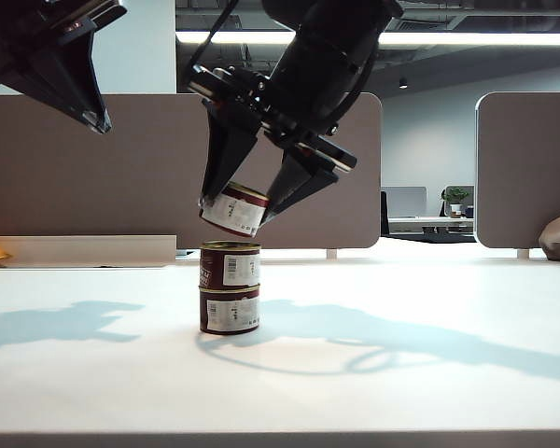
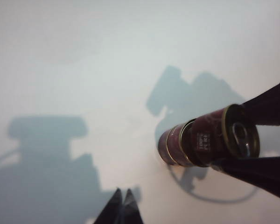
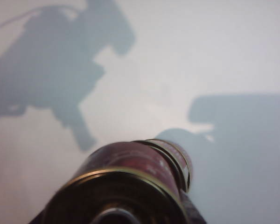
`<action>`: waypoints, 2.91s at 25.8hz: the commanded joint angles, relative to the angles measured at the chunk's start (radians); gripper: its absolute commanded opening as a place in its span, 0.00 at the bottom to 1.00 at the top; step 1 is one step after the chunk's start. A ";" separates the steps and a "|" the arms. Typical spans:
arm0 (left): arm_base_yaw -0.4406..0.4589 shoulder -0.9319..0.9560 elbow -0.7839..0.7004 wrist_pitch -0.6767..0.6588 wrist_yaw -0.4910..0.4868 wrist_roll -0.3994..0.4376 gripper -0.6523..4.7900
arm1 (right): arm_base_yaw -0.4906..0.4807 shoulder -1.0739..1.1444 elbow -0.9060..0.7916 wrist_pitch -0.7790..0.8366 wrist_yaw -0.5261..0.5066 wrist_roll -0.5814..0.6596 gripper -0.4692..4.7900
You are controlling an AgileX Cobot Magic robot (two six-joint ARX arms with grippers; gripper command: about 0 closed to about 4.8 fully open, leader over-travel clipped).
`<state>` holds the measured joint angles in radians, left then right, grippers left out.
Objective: Pick up the cans one by one and stack them together.
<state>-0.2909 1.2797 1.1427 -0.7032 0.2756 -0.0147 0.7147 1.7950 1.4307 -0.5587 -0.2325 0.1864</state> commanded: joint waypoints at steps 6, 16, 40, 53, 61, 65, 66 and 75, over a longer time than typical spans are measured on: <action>0.000 -0.006 0.001 0.001 -0.003 0.008 0.11 | 0.000 0.010 0.007 0.012 0.002 0.001 0.47; 0.000 -0.006 0.001 -0.010 -0.003 0.019 0.11 | 0.001 0.011 0.007 0.010 0.029 0.001 0.64; 0.000 -0.080 0.001 0.008 -0.031 0.021 0.11 | 0.005 -0.008 0.008 0.008 0.044 0.001 0.99; 0.000 -0.273 0.001 -0.012 -0.032 -0.046 0.11 | 0.015 -0.206 0.007 -0.068 0.043 -0.007 0.45; 0.000 -0.563 0.001 -0.042 -0.101 -0.124 0.11 | 0.016 -0.456 0.006 -0.249 0.006 -0.058 0.21; 0.000 -0.649 0.001 -0.120 -0.116 -0.132 0.11 | 0.017 -0.529 0.006 -0.453 0.054 -0.167 0.10; 0.000 -0.678 0.001 -0.165 -0.115 -0.140 0.11 | 0.026 -0.560 0.005 -0.494 0.058 -0.219 0.08; 0.000 -0.868 -0.001 -0.279 -0.153 -0.206 0.11 | 0.156 -0.776 0.005 -0.449 0.191 -0.209 0.08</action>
<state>-0.2909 0.4355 1.1412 -0.9703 0.1505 -0.2031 0.8558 1.0401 1.4311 -1.0405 -0.0570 -0.0254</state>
